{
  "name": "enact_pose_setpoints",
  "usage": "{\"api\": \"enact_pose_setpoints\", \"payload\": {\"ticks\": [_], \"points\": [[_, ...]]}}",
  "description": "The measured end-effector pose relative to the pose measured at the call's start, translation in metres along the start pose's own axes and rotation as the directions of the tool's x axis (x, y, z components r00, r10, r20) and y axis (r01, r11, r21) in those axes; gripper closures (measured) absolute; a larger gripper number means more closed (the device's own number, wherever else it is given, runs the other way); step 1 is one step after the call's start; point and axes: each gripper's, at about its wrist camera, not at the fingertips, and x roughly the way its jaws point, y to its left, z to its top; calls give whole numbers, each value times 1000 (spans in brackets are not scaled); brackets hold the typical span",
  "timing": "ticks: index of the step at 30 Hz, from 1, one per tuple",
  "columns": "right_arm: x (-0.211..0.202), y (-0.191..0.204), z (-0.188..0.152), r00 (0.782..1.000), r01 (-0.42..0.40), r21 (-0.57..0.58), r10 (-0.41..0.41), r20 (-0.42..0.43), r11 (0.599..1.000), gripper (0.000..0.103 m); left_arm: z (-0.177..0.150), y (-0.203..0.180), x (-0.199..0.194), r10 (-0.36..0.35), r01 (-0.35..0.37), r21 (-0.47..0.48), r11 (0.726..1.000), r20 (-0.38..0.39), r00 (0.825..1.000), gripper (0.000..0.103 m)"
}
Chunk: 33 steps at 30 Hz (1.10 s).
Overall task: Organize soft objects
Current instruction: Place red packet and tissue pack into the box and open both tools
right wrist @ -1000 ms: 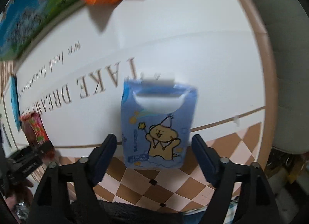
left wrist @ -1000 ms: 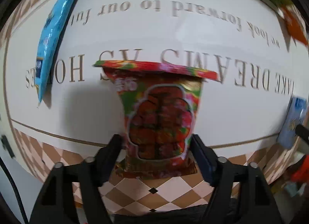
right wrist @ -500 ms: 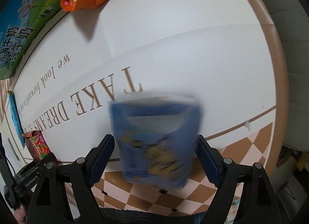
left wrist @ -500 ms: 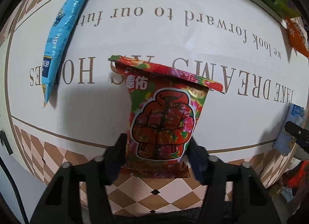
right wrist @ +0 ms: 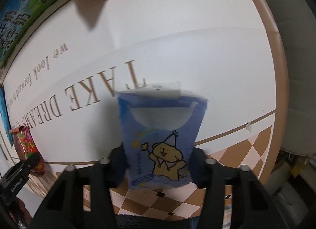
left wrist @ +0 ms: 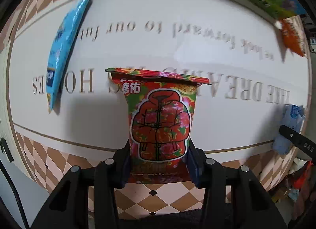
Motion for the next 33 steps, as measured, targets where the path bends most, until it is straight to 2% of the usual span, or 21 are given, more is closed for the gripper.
{"api": "enact_pose_setpoints", "payload": {"ticks": [1, 3, 6, 8, 12, 15, 18, 19, 22, 25, 28, 33], "points": [[-2, 14, -8, 1000, 1, -10, 0, 14, 1000, 66, 2, -2, -9, -11, 11, 8, 1000, 11, 1000, 59], [-18, 19, -9, 999, -14, -32, 15, 35, 999, 67, 4, -7, -31, -40, 39, 22, 999, 35, 999, 59], [-56, 33, -9, 994, -70, -69, 75, 79, 995, 67, 12, -14, -74, -92, 87, 56, 995, 93, 991, 59], [-83, 42, -9, 987, -102, -101, 113, 113, 990, 67, 19, -18, -108, -133, 123, 83, 989, 139, 981, 59], [-161, 60, 4, 956, -178, -186, 215, 201, 966, 67, 52, -23, -183, -206, 177, 141, 974, 229, 951, 59], [-233, 48, 34, 931, -176, -250, 243, 272, 952, 67, 93, -26, -216, -204, 168, 145, 975, 289, 935, 59], [-263, 84, 72, 911, -107, -280, 206, 356, 954, 67, 135, -22, -230, -147, 113, 115, 987, 348, 926, 59], [-268, 94, 91, 906, -70, -276, 177, 385, 959, 67, 151, -20, -230, -133, 104, 101, 989, 352, 927, 59], [-273, 111, 146, 910, -31, -267, 138, 392, 963, 67, 209, -11, -226, -92, 78, 55, 995, 328, 940, 59], [-268, 127, 188, 926, 5, -257, 93, 365, 966, 67, 252, -5, -201, -64, 54, 44, 998, 264, 962, 59], [-255, 143, 224, 943, 56, -250, 31, 331, 967, 67, 284, -6, -181, -53, 49, 28, 998, 186, 981, 59], [-228, 168, 260, 958, 145, -270, -67, 279, 952, 67, 316, -6, -149, -2, -1, 24, 1000, 103, 995, 59]]}}
